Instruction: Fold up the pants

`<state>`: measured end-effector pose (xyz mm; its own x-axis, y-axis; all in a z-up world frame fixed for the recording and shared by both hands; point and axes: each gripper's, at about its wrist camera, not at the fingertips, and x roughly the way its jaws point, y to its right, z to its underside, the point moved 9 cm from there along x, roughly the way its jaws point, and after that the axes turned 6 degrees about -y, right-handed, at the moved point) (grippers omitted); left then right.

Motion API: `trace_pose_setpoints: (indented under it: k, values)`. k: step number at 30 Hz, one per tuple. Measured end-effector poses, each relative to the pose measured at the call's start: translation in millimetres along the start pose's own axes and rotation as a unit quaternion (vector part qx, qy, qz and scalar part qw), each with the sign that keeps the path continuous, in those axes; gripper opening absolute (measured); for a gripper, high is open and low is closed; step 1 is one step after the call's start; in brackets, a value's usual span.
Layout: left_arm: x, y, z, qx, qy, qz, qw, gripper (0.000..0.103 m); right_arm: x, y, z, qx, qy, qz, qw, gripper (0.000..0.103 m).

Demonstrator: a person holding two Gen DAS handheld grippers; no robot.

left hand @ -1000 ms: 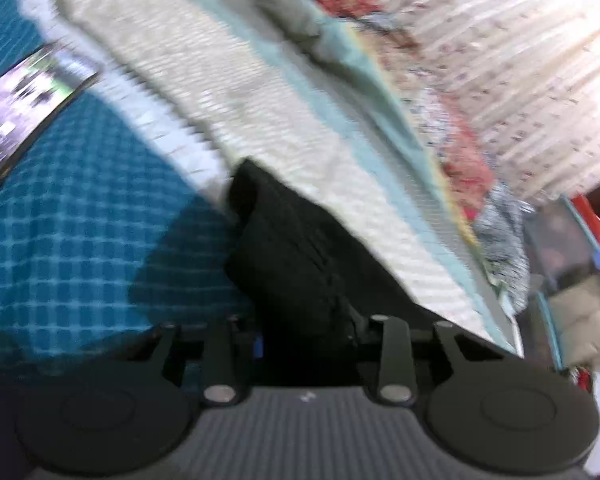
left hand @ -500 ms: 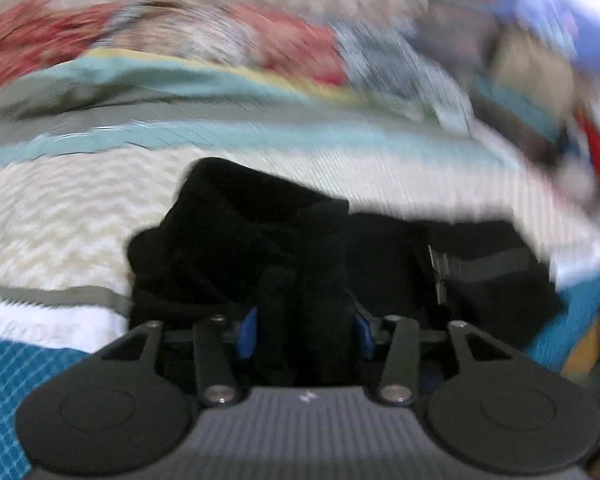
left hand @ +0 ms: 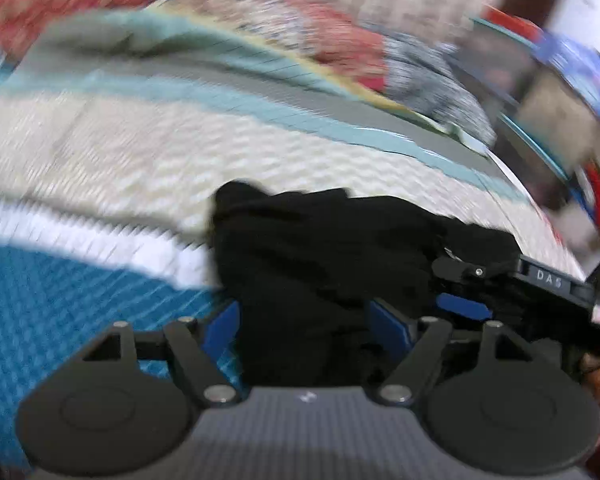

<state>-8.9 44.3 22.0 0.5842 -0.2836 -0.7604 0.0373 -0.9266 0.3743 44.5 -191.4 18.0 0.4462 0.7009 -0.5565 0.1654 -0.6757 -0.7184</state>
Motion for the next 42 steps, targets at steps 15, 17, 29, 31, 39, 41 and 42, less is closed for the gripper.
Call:
trace_pose_setpoints:
  k: [15, 17, 29, 31, 39, 41, 42]
  values:
    - [22.8, -37.5, 9.1, -0.107, -0.041, 0.013, 0.9934, 0.07, 1.6, -38.1, -7.8, -0.138, 0.029, 0.063, 0.988, 0.012]
    - [26.7, -34.0, 9.4, -0.103, -0.046, 0.013, 0.9935, 0.071, -4.7, -29.5, -6.4, -0.147, 0.053, 0.096, 0.983, 0.012]
    - [36.6, -14.7, 12.7, -0.088, -0.068, 0.022, 0.9935, 0.076, -17.6, 7.1, -11.2, -0.096, 0.066, 0.145, 0.983, 0.044]
    - [37.3, -10.7, 12.5, -0.091, -0.073, 0.033, 0.9927, 0.083, -26.8, -2.1, -11.7, -0.118, 0.09, 0.151, 0.977, 0.044]
    - [52.9, 4.4, 20.6, -0.089, -0.1, 0.051, 0.9896, 0.069, -16.1, -18.3, -0.4, -0.206, 0.089, 0.158, 0.962, 0.044]
    - [59.0, 4.3, 25.2, -0.081, -0.112, 0.042, 0.9895, 0.039, 7.5, -6.3, 9.1, -0.189, 0.022, 0.159, 0.969, 0.044]
    - [58.9, 3.0, 25.8, -0.078, -0.109, 0.037, 0.9902, 0.035, 16.7, 2.3, 14.4, -0.177, -0.004, 0.164, 0.97, 0.044]
